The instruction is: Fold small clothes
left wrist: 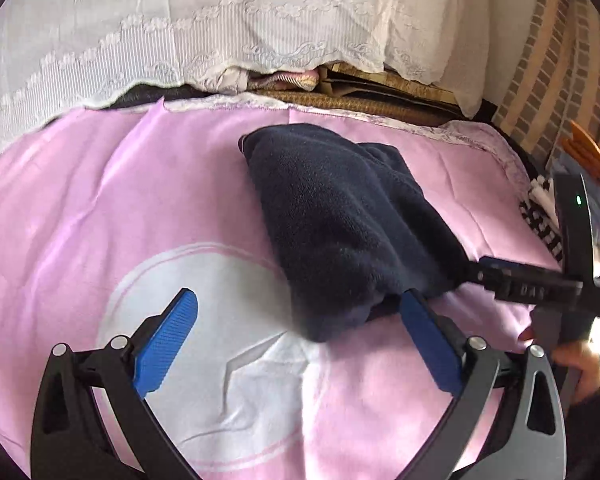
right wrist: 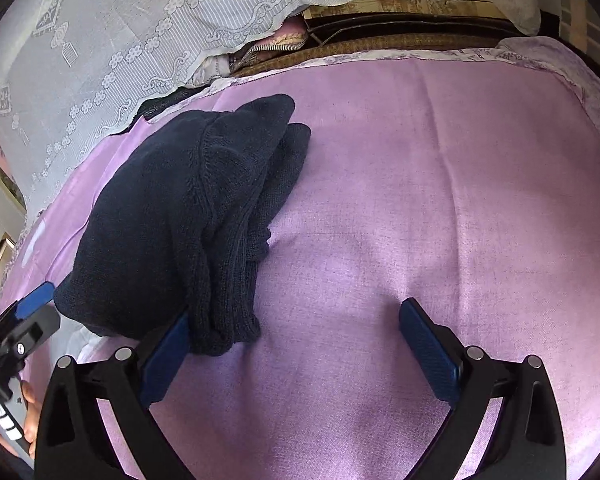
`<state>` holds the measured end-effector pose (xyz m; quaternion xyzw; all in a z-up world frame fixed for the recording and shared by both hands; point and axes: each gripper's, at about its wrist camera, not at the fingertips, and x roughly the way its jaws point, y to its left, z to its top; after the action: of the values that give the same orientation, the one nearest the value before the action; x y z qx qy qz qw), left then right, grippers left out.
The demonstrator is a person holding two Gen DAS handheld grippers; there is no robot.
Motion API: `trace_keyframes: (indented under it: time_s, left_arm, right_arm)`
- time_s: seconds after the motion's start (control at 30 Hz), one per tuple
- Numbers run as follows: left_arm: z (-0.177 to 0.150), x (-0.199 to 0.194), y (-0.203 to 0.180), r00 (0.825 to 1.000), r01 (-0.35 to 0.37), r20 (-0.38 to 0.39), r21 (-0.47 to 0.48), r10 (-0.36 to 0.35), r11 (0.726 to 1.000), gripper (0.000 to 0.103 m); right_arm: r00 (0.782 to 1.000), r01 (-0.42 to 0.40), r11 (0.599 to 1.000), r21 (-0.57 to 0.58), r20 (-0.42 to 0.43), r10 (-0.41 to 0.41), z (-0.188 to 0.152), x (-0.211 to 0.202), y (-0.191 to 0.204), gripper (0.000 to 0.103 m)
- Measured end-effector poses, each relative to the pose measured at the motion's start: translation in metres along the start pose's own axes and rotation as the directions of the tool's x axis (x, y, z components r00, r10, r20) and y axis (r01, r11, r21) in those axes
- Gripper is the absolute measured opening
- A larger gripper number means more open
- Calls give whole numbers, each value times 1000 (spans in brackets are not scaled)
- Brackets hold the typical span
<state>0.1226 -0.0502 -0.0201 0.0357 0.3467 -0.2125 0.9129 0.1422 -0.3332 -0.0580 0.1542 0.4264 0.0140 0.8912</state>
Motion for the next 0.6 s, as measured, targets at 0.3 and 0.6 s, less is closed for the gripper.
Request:
trace_keyframes:
  time_s: [0.3, 0.6]
  left_arm:
    - [1, 29, -26, 987, -150, -40, 138, 156, 979, 99]
    - [0, 51, 2, 962, -218, -151, 72, 226, 973, 99]
  right_arm:
    - [989, -139, 987, 74, 52, 136, 7, -16, 16, 99]
    - [997, 71, 997, -43, -27, -72, 3, 14, 20, 100]
